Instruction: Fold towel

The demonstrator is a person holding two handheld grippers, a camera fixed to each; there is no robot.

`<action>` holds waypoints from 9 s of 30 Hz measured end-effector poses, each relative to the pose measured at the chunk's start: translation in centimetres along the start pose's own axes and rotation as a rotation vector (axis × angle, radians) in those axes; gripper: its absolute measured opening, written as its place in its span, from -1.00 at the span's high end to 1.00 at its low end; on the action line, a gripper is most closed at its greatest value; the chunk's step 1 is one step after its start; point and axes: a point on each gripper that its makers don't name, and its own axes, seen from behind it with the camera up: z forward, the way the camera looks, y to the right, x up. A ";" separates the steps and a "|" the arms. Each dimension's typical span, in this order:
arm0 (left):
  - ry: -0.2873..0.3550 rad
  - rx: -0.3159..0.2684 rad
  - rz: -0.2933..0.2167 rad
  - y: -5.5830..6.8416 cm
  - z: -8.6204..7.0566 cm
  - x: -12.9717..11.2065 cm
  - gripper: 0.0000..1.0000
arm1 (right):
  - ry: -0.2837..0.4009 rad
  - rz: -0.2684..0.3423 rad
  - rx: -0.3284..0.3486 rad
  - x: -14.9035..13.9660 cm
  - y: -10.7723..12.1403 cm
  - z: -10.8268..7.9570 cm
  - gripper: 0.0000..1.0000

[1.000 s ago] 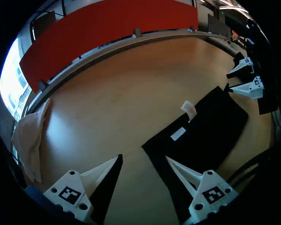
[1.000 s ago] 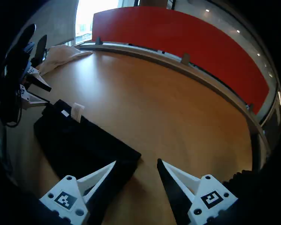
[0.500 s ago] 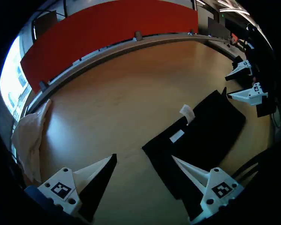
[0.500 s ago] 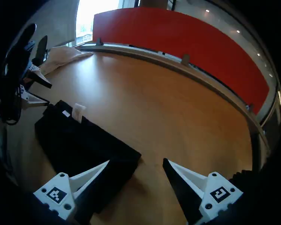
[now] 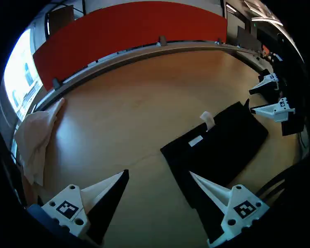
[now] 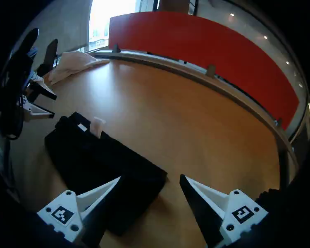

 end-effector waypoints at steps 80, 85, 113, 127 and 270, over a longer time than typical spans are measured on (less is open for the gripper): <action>-0.004 0.133 -0.295 -1.9 -8.5 -12.7 -0.95 | -0.004 -0.148 0.107 4.6 -8.7 6.1 -1.00; -0.004 0.132 -0.296 -1.9 -8.6 -12.6 -0.94 | 0.002 -0.153 0.094 5.5 -8.0 6.2 -1.00; -0.001 0.132 -0.289 -1.7 -8.9 -12.4 -0.95 | 0.008 -0.160 0.079 7.2 -6.6 7.0 -1.00; 0.008 0.136 -0.286 -1.6 -9.2 -12.2 -0.95 | 0.015 -0.145 0.085 5.5 -7.0 4.6 -1.00; 0.025 0.149 -0.298 -1.0 -10.3 -12.3 -0.94 | 0.062 -0.111 0.073 0.1 -2.6 -9.7 0.94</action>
